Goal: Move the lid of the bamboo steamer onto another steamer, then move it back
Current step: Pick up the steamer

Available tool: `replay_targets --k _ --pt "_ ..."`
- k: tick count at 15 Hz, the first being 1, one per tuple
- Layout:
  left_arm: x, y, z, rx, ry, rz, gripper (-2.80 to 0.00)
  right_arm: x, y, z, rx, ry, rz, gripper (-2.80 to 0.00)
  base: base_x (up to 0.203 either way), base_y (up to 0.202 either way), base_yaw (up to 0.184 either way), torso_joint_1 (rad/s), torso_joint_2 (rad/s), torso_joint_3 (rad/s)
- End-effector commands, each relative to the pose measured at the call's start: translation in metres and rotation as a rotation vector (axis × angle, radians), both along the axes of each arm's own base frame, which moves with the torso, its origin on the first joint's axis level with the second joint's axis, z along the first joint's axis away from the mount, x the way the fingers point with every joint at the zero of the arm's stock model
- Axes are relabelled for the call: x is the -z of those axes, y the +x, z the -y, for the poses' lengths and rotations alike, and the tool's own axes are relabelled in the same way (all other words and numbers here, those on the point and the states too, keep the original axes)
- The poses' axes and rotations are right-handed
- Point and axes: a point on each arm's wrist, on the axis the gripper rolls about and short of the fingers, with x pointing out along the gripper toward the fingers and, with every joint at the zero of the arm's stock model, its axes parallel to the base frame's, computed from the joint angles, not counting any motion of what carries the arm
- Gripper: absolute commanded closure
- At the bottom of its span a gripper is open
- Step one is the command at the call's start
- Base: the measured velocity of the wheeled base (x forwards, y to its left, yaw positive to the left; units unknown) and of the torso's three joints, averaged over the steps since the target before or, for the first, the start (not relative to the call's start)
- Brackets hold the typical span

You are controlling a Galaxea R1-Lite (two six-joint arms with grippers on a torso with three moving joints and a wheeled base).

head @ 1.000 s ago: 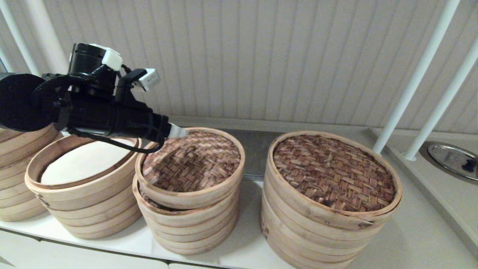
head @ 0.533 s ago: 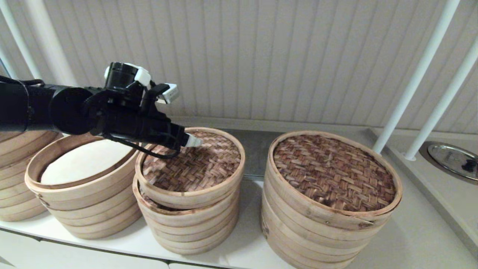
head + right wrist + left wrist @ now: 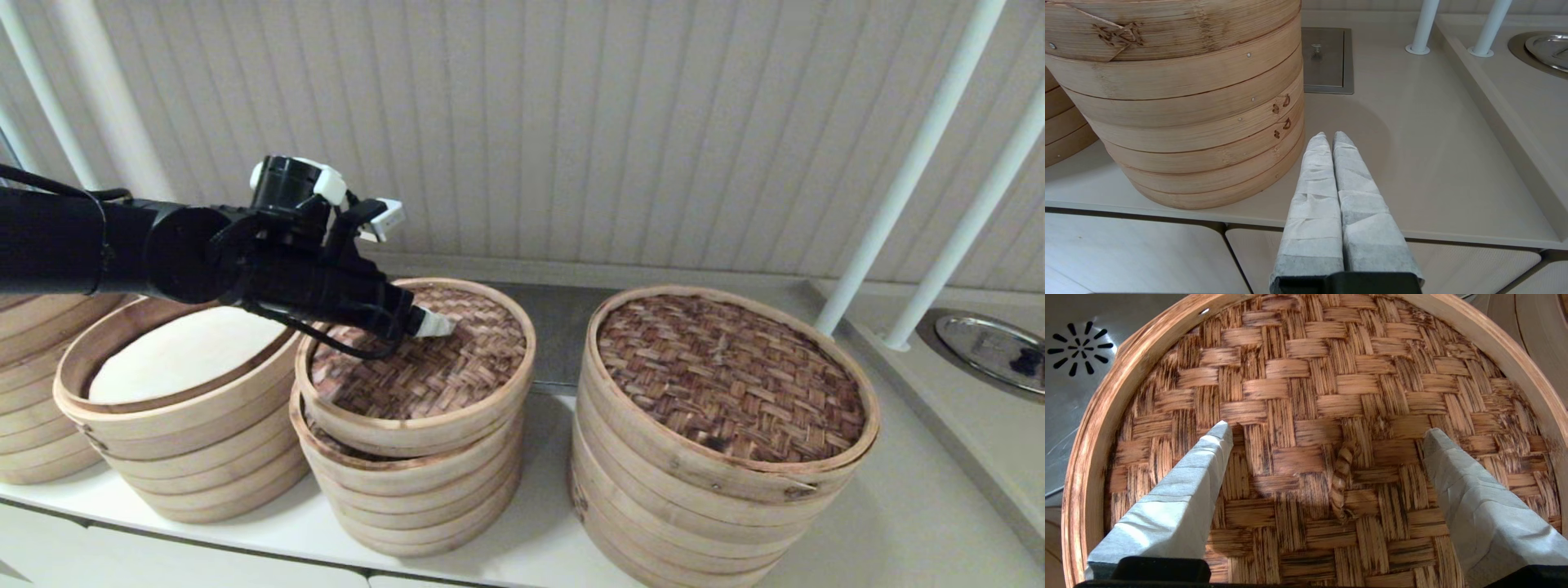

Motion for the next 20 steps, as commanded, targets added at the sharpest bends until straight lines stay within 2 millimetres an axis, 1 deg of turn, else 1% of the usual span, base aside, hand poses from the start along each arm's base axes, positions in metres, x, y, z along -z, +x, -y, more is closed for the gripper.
replay_targets --k 1,12,13,14,20 --pt "-0.0004 0.0002 0.0005 0.002 -0.001 0.002 -2.8 0.0004 0.0002 0.0 0.0 0.001 -0.003 0.0 0.0 0.0 0.0 0.0 0.0 0.0" --pt "0.0038 -0.0005 -0.0001 0.011 0.015 -0.004 -2.8 0.0006 0.0003 0.0 0.0 0.001 -0.004 0.0 0.0 0.0 0.0 0.0 0.0 0.0" --pt "0.0041 0.0002 -0.0001 0.009 0.015 -0.004 -1.37 0.0004 0.0002 0.0 0.0 0.001 -0.003 0.0 0.0 0.0 0.0 0.0 0.0 0.0" --pt "0.004 0.0002 0.0 0.009 0.015 -0.004 0.0 0.0004 0.0002 0.0 0.0 0.001 -0.003 0.0 0.0 0.0 0.0 0.0 0.0 0.0" --pt "0.0059 -0.0005 0.0014 0.015 0.017 -0.01 0.0 0.0004 0.0002 0.0 0.0 0.001 -0.003 0.0 0.0 0.0 0.0 0.0 0.0 0.0"
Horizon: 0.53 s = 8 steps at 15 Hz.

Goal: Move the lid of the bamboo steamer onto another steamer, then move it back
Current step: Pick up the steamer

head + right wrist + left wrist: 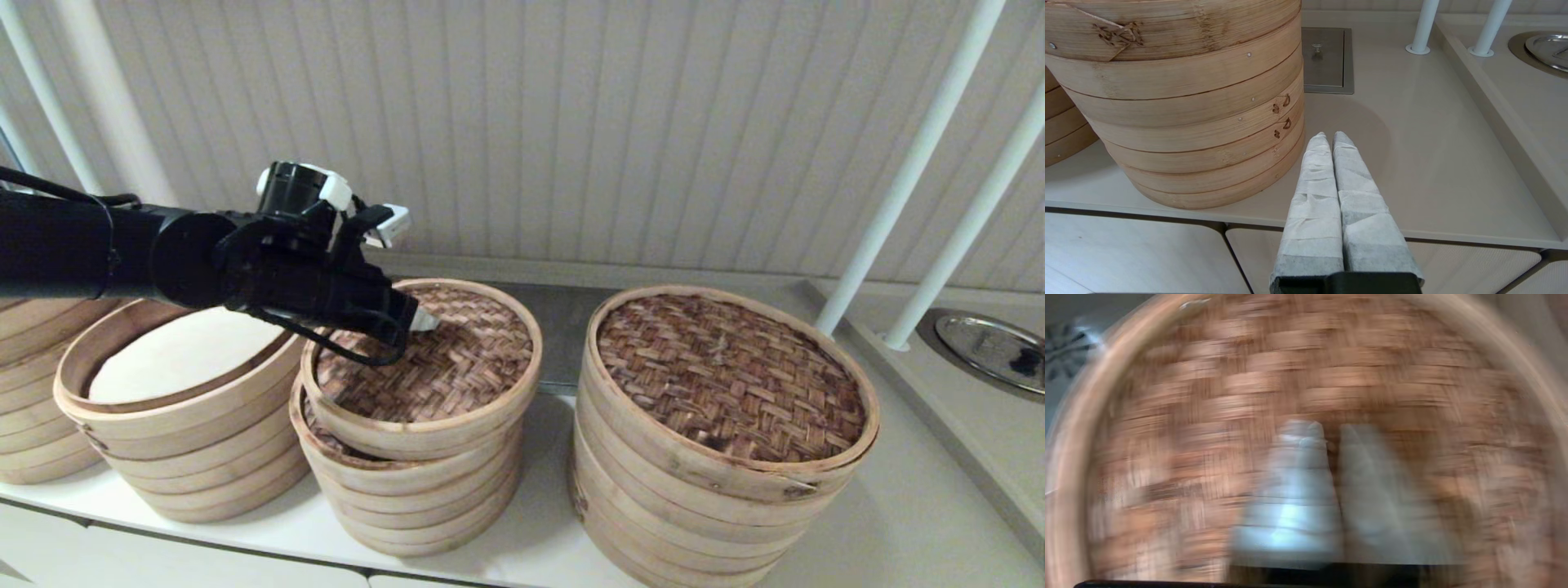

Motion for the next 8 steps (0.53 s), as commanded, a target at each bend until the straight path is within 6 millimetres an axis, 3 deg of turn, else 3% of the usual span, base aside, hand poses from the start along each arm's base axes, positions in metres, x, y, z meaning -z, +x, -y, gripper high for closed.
replay_targets --k 1,8 --pt "0.0002 0.0002 -0.0009 -0.005 0.003 0.0 0.0 0.0004 0.0002 0.0 0.0 0.0 -0.003 0.0 0.0 0.0 0.0 0.0 0.0 0.0" --pt "-0.0008 0.0019 -0.0004 -0.01 -0.002 0.004 0.0 0.0004 0.0002 0.0 0.0 0.0 -0.003 0.0 0.0 0.0 0.0 0.0 0.0 0.0"
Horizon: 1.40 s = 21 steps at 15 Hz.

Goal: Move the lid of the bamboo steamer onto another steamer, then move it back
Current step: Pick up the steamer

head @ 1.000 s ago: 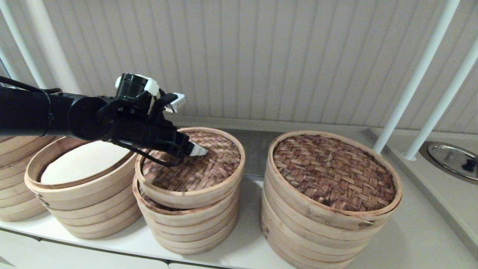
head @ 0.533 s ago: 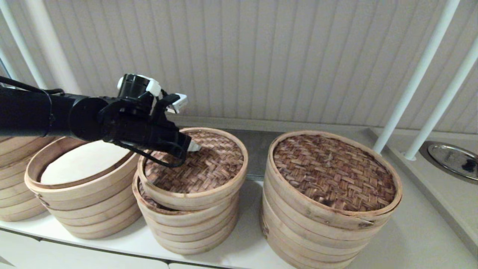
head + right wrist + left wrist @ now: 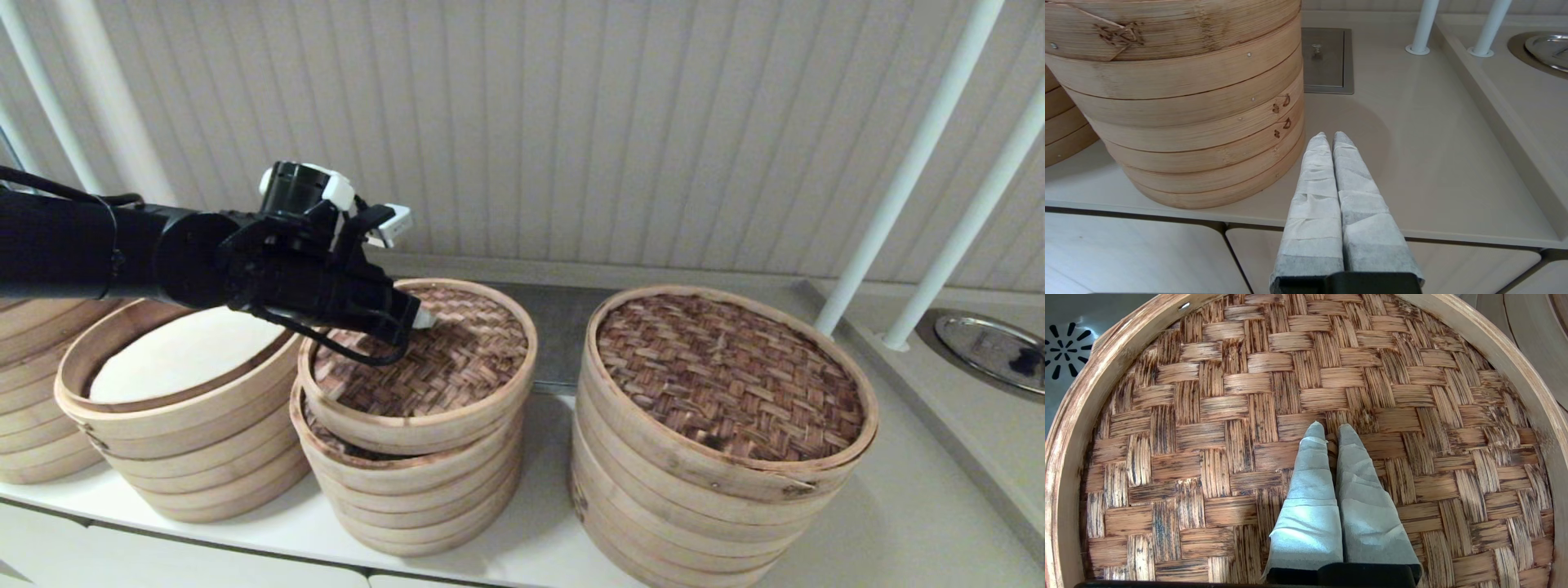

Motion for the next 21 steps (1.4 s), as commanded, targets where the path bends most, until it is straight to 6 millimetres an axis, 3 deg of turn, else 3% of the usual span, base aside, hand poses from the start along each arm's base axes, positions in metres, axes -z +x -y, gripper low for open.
replay_targets --k 1,10,21 --pt "-0.002 0.0 0.0 0.0 -0.004 0.007 0.0 0.0 0.0 0.0 -0.001 0.0 -0.003 0.0 0.0 0.0 0.0 0.0 0.0 0.0" --pt "-0.025 -0.005 -0.003 -0.068 -0.053 0.103 0.0 0.0 0.0 0.0 -0.001 0.0 -0.003 0.0 0.0 0.0 0.0 0.0 0.0 0.0" --pt "-0.037 -0.01 -0.011 -0.085 -0.067 0.134 0.0 0.001 0.0 0.0 -0.001 0.0 -0.003 0.0 0.0 0.0 0.0 0.0 0.0 0.0"
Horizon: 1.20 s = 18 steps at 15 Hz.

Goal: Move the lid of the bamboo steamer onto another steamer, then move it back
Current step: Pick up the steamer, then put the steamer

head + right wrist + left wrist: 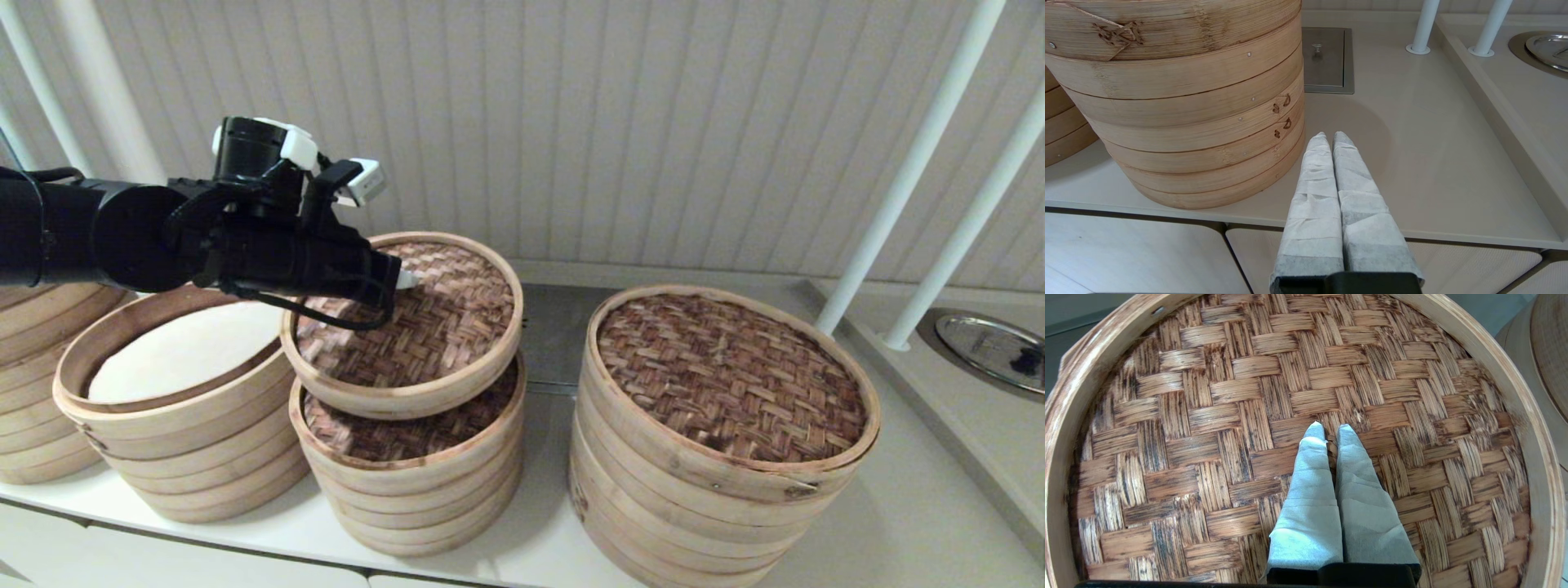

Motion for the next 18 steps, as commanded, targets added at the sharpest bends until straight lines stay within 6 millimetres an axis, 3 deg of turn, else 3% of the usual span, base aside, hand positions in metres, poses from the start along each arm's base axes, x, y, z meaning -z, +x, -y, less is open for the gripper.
replay_targets --k 1,18 --pt "-0.002 0.0 -0.003 -0.006 -0.002 0.007 0.0 0.0 0.0 0.0 0.0 0.0 -0.003 0.0 0.0 0.0 0.0 0.0 0.0 0.0" --pt "-0.018 0.004 -0.034 -0.153 -0.034 0.052 0.0 0.0 0.0 0.0 0.0 0.0 -0.003 0.0 0.0 0.0 0.0 0.0 0.0 0.0"
